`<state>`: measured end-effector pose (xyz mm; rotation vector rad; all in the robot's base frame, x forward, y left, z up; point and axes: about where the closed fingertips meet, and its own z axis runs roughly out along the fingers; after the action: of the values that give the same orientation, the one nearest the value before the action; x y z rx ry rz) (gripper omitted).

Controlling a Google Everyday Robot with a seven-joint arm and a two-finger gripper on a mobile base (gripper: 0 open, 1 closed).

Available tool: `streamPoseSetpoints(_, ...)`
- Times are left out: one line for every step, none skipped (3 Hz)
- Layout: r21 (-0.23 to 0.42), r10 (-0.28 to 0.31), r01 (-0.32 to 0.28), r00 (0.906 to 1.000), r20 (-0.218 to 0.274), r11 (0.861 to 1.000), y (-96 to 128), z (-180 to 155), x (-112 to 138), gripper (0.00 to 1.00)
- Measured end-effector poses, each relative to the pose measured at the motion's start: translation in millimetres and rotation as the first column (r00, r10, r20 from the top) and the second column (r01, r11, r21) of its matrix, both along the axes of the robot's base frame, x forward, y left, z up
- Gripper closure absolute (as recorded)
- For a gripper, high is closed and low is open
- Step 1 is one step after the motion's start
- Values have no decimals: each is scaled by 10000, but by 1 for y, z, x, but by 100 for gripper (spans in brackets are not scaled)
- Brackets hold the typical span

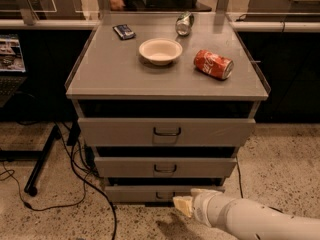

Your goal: Open bottom drawer

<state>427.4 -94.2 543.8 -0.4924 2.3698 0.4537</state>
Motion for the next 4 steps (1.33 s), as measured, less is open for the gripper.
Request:
streamPoseSetpoints(0,0,0,10000,0,10000,0,0,0,73)
streamPoseSetpoints(0,0,0,10000,0,10000,0,0,0,96)
streamPoseSetpoints(50,-113,113,9999,74,9999,1,-2,0,100)
streamPoseSetpoints(251,-342,350,9989,-323,9991,7,-32,-12,100)
